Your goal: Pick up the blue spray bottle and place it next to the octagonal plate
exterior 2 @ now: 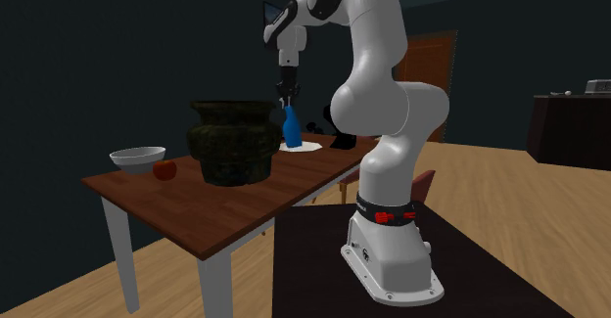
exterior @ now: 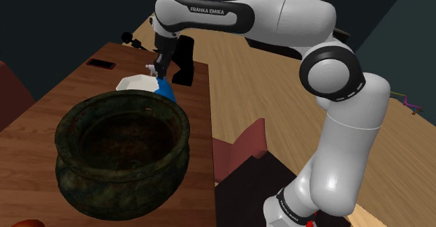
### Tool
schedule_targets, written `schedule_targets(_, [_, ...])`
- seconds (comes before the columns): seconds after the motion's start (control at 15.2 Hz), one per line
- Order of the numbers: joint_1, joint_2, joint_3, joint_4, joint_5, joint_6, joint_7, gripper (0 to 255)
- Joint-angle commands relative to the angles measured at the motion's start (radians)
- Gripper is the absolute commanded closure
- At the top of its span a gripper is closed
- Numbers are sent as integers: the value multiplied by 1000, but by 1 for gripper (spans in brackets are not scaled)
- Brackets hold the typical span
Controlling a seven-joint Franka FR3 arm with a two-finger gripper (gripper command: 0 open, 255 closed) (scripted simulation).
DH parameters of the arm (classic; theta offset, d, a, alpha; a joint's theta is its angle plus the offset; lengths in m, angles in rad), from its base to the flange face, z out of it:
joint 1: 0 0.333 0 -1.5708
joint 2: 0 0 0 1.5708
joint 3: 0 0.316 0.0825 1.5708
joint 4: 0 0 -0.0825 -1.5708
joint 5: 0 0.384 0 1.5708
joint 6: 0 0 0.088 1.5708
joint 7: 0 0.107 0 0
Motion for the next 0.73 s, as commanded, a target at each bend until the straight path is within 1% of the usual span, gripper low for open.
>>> schedule_targets(0.0, [0,2,0,-23,0,26,0,255])
schedule_targets(0.46, [-1,16,-1,-106,-2,123,0,255])
schedule_targets(0.66, [-1,16,-1,-106,-2,123,0,255])
